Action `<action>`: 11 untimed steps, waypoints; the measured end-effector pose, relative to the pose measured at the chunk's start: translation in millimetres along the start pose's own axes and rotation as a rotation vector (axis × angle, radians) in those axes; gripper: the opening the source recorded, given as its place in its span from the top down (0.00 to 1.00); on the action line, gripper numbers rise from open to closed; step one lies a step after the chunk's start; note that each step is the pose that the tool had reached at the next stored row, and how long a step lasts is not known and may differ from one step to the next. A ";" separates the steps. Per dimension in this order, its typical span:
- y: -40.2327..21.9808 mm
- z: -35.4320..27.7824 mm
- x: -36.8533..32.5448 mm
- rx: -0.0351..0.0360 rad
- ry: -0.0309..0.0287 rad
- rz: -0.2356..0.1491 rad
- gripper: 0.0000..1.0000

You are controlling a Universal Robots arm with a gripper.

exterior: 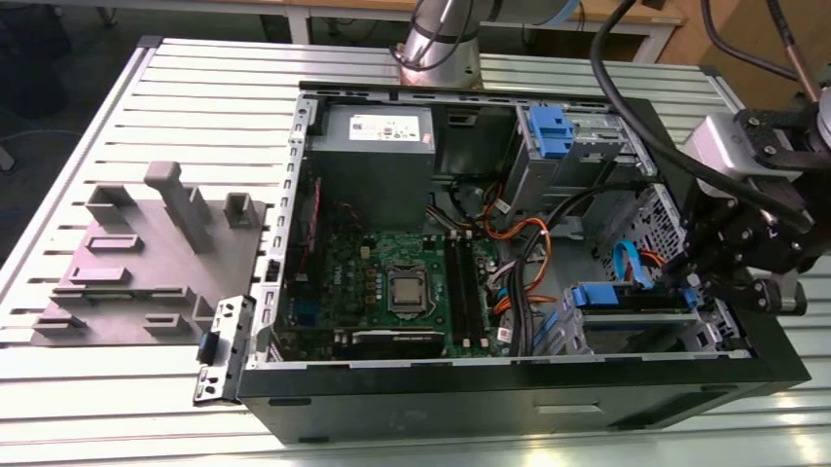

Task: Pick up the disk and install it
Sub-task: 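Insert the second disk wire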

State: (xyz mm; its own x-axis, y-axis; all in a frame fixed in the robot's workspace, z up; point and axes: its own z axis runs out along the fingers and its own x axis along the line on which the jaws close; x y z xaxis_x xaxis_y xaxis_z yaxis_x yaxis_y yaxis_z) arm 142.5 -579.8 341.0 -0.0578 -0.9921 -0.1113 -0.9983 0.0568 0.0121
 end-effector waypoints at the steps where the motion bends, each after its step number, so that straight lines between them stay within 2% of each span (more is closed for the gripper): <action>1: 0.0 0.6 0.2 -0.0002 -0.0001 0.000 0.84; 11: -0.2 3.2 2.7 -0.0057 0.0005 0.001 0.84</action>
State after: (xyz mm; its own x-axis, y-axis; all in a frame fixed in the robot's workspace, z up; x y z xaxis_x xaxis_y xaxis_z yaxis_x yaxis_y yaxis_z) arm 142.5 -582.1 337.5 -0.0585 -0.9921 -0.1108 -0.9982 0.0569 0.0178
